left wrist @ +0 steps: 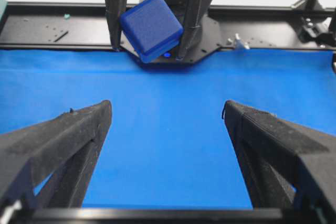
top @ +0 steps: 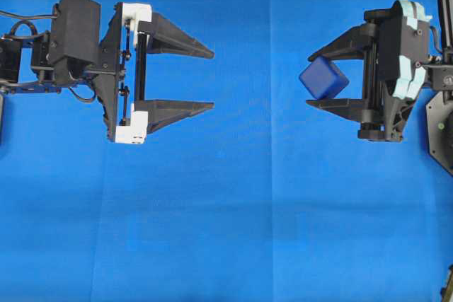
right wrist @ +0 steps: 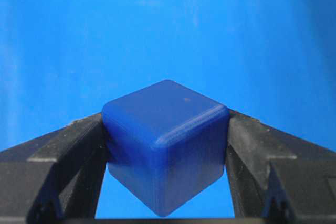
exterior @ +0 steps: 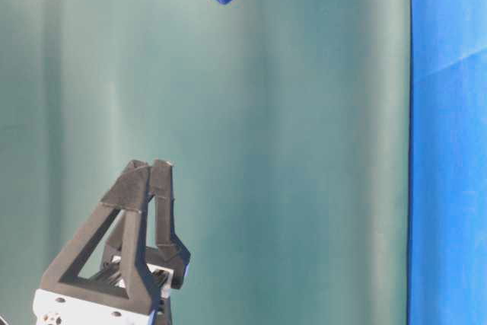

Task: Handover the blue block to the right arm after grasping it with the left arm, then place it in the designated position.
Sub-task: 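Rotate the right gripper downward and lower the cube toward the table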

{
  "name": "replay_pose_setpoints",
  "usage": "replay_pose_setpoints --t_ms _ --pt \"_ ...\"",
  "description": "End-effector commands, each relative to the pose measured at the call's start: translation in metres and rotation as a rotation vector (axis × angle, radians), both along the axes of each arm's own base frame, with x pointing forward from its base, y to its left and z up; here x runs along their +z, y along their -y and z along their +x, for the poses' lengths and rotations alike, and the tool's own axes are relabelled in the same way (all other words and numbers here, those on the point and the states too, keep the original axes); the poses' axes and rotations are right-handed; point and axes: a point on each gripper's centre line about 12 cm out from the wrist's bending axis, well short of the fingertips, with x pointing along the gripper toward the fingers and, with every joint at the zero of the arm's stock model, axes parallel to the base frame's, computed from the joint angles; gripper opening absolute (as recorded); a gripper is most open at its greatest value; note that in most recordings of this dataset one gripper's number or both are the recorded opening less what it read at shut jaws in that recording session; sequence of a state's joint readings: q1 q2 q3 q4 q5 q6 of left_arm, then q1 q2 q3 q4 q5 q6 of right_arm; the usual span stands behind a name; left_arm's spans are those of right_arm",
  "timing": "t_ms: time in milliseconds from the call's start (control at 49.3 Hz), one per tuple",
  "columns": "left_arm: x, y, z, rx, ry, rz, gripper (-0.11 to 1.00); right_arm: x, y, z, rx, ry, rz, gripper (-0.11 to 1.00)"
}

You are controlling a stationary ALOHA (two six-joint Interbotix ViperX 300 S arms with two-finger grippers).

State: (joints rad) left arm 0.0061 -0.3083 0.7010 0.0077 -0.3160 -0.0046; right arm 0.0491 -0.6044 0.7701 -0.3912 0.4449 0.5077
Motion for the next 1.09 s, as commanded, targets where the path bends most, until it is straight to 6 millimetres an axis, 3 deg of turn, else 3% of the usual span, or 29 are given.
replay_pose_setpoints --t_ms 0,791,1075 --pt "0.016 0.001 0.001 -0.003 0.044 0.005 0.91 0.006 -0.001 0.001 0.005 0.021 0.003 0.53" --pt "0.015 0.0 0.0 -0.001 0.038 0.003 0.91 0.006 -0.002 0.002 0.009 0.025 0.004 0.53" --pt "0.015 0.001 0.0 -0.003 0.038 0.003 0.91 -0.014 -0.005 0.019 0.031 -0.012 0.002 0.53"
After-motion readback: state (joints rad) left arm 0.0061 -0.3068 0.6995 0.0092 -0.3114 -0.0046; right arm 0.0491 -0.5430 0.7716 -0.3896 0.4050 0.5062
